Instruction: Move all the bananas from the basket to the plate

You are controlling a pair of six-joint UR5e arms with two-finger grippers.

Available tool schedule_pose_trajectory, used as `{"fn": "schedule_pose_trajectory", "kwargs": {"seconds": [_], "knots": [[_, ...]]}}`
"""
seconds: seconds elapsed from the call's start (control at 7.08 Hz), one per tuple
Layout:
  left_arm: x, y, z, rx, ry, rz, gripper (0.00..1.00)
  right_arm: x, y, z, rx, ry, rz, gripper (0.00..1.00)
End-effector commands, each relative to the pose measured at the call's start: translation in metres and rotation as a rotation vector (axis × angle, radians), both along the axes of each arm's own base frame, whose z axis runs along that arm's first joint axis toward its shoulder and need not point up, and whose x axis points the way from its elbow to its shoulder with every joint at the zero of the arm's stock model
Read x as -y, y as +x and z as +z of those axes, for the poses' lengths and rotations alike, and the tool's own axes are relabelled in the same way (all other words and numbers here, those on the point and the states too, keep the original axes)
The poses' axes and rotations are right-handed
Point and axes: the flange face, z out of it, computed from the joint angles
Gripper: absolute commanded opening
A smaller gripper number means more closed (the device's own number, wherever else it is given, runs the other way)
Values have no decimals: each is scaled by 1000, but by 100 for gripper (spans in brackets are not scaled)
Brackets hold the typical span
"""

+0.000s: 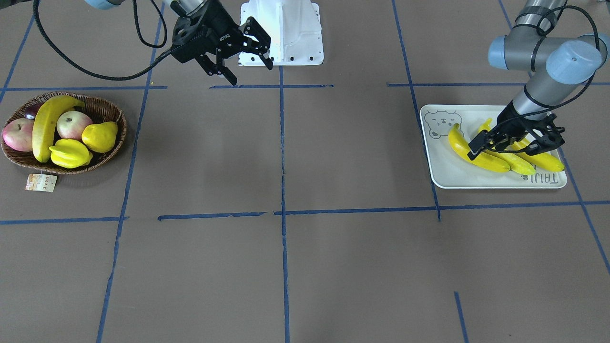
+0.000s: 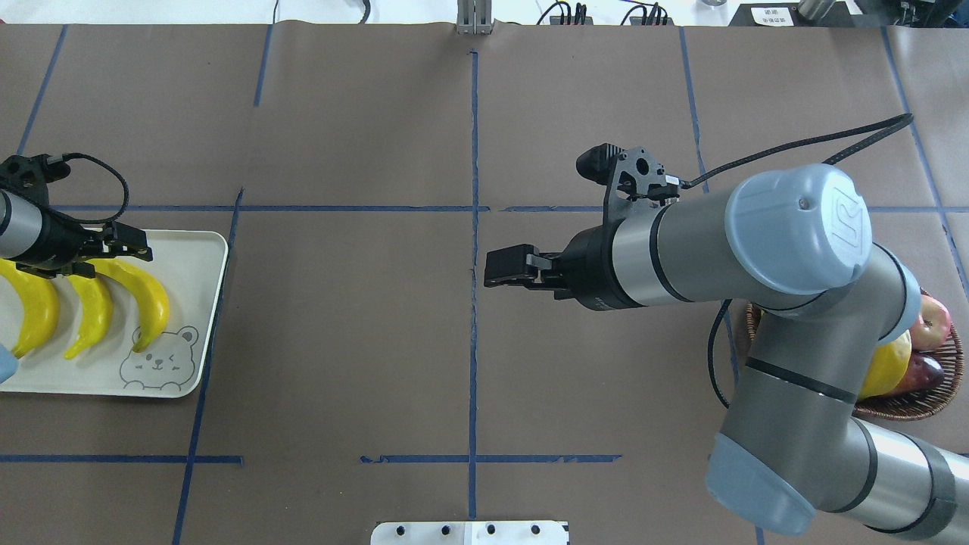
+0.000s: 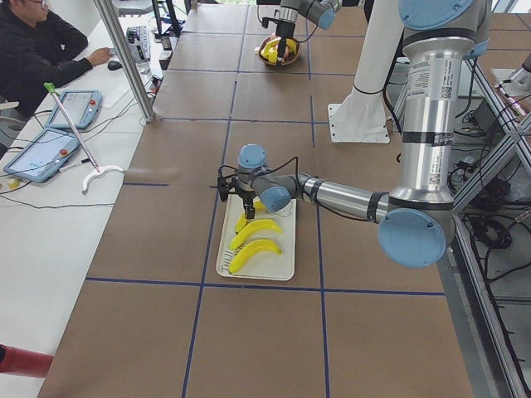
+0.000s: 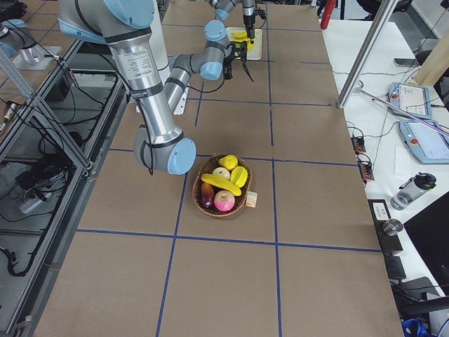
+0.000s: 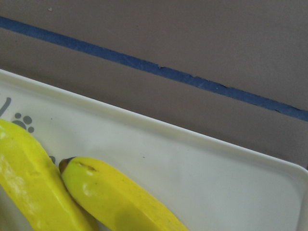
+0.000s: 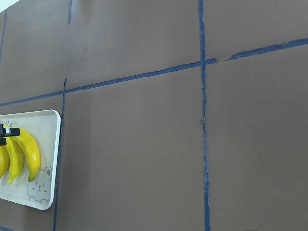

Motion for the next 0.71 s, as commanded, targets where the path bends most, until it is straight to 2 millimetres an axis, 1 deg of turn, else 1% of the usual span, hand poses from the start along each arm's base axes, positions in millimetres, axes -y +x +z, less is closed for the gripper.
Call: {"fn": "schedule_pose_trajectory", "kwargs": {"seconds": [0.0, 0.14, 0.28, 0.42, 0.56], "knots": [[4, -14, -35, -85, 3, 23, 100, 5, 55, 65, -90, -52, 42, 100], [0, -15, -54, -115, 14, 28, 100, 3, 91, 100, -146, -60, 43, 100], [-1, -16, -65, -128, 30, 28, 100, 0, 122, 147, -234, -20, 2, 100], [3, -12, -75, -145, 5, 1, 100, -13, 151, 177, -299, -22, -6, 100], [8, -8, -94, -177, -18, -32, 100, -27, 176, 216, -372, -87, 0, 100]]}}
